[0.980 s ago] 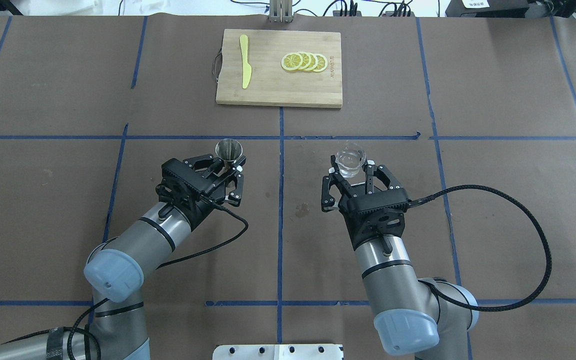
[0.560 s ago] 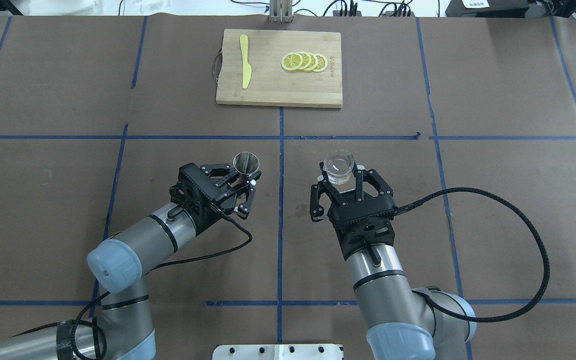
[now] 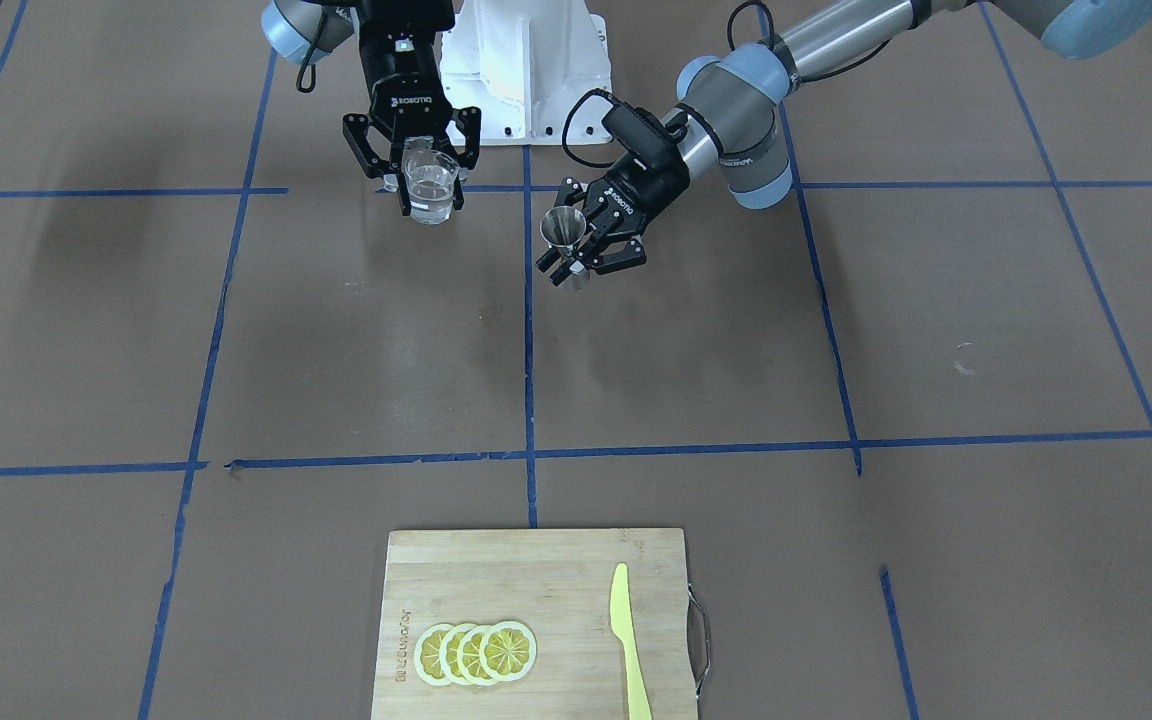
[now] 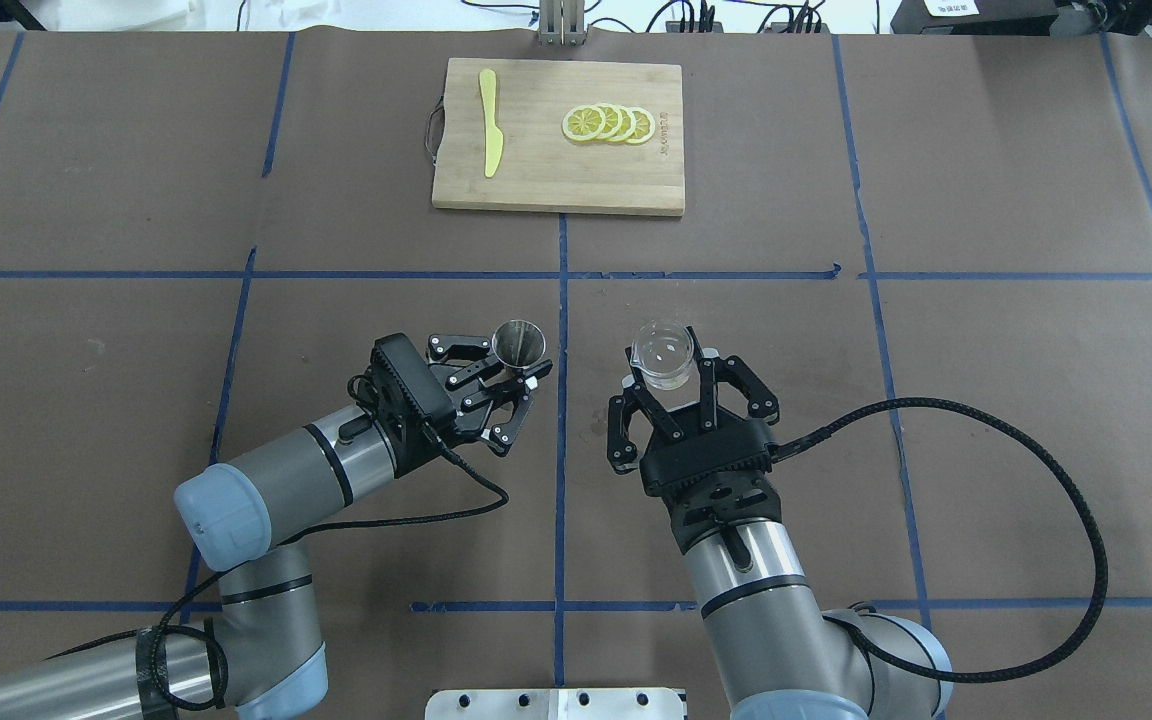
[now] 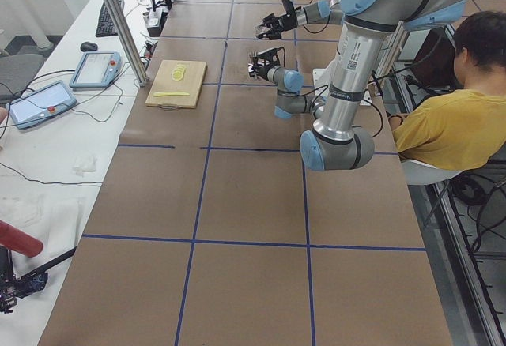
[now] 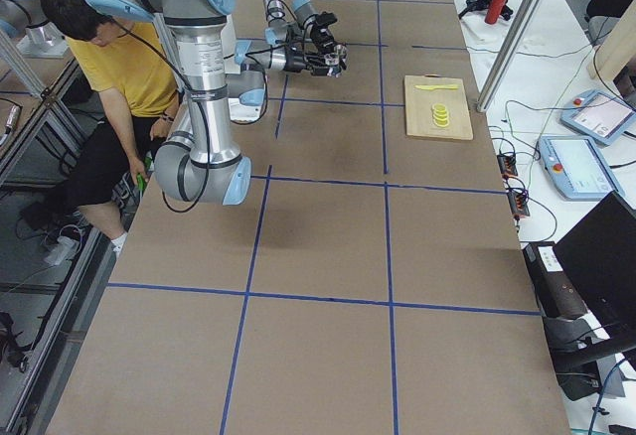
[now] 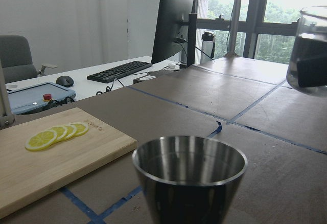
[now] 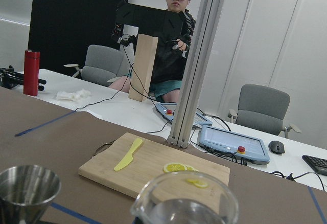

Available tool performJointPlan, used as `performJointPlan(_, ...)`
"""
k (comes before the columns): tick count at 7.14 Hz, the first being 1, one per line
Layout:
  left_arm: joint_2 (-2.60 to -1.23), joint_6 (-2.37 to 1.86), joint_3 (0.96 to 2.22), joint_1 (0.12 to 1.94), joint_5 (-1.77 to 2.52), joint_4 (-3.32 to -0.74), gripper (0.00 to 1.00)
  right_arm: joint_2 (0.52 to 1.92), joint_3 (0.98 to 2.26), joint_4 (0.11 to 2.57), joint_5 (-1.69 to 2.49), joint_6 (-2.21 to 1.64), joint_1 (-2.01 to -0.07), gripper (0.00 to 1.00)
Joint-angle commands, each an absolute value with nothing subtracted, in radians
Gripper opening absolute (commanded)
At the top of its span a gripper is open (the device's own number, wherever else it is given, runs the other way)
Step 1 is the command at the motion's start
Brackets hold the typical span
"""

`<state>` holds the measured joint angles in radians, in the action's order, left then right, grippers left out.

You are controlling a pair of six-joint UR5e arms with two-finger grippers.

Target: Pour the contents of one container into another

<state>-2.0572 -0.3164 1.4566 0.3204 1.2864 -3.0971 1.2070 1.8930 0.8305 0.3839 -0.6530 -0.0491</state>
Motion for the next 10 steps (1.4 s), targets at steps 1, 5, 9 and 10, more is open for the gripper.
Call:
performJointPlan(1, -2.068, -0.284, 1.454, 0.330, 1.344, -3.100, 0.00, 1.165, 1.917, 0.932, 0.377, -0.634, -0.041, 0.00)
performJointPlan(5, -2.075, -0.284, 1.445, 0.331, 1.405, -3.102, 0.00, 1.149, 1.974, 1.116, 0.379, -0.617, -0.048, 0.00)
performJointPlan(9, -2.094, -0.284, 1.436, 0.330, 1.430, -3.116, 0.00, 1.141, 1.976, 1.213, 0.383, -0.598, -0.061, 0.00)
performJointPlan(10, -2.108, -0.284, 1.422, 0.330, 1.430, -3.116, 0.00, 1.122, 1.982, 1.248, 0.383, -0.597, -0.064, 0.00)
